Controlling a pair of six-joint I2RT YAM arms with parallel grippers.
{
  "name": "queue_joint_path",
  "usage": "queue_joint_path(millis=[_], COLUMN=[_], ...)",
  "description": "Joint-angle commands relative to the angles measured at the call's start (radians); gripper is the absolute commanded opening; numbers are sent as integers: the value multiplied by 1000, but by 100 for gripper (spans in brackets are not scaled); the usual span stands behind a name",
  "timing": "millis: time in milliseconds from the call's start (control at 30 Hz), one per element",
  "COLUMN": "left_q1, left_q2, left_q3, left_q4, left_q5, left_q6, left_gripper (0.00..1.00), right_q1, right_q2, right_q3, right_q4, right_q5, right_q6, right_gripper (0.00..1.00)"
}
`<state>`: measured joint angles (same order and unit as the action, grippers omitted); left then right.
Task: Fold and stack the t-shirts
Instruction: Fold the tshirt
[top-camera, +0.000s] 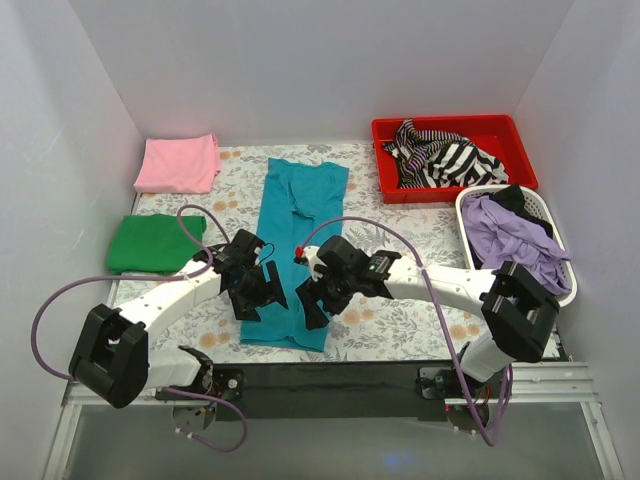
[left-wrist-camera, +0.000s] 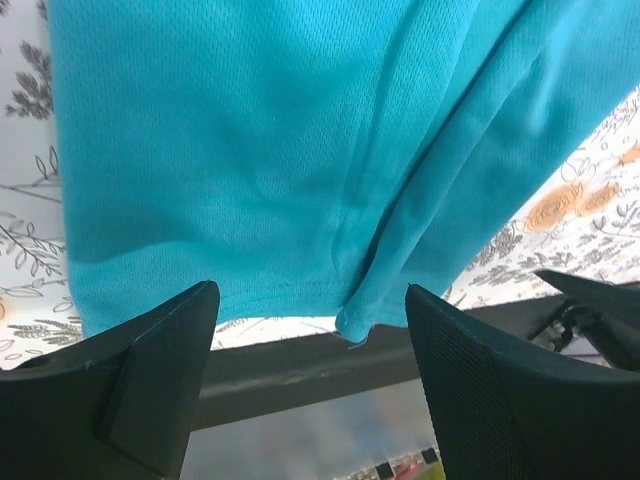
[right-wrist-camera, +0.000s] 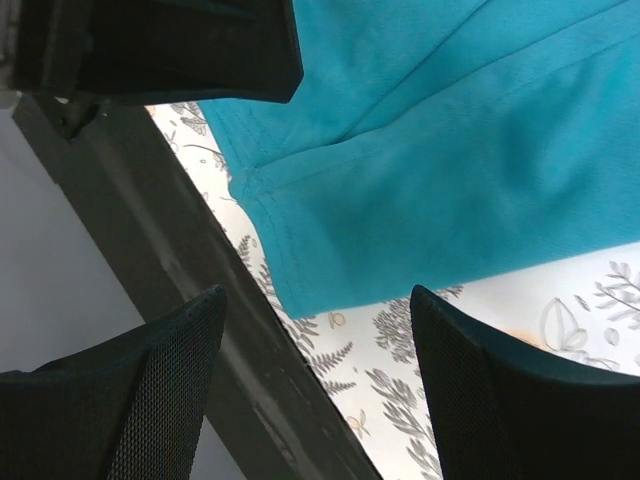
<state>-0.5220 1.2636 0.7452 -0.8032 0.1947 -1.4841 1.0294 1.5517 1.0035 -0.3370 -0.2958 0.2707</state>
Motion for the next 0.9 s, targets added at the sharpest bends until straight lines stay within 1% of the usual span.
queue_joint_path(millis=[0, 200, 400, 567, 667, 767, 867], left_q1=[-4, -4, -4, -3, -3, -3, -4], left_q2=[-50, -49, -30, -6, 10, 26, 34], left_q3=[-27, -55, -76, -76, -72, -52, -34], left_q4=[29, 38, 58, 52, 33, -2, -60], left_q5=[48, 31, 32, 15, -8, -35, -73], left_q6=[-28, -45, -51, -45, -42, -44, -42], left_gripper=[75, 75, 74, 75, 74, 74, 74], right_q1=[6, 38, 66, 67, 67, 67, 69], right_q2=[-25, 2, 36, 111, 133, 128, 85], right_q3=[-48, -108, -118, -121, -128, -144, -178], right_q4=[119, 263, 303, 294, 245, 211, 167], right_q5=[-67, -143, -187, -215, -178, -146, -86], right_q6=[71, 123, 125, 121, 108, 120, 137], right_gripper=[79, 80, 80, 79, 79, 79, 80])
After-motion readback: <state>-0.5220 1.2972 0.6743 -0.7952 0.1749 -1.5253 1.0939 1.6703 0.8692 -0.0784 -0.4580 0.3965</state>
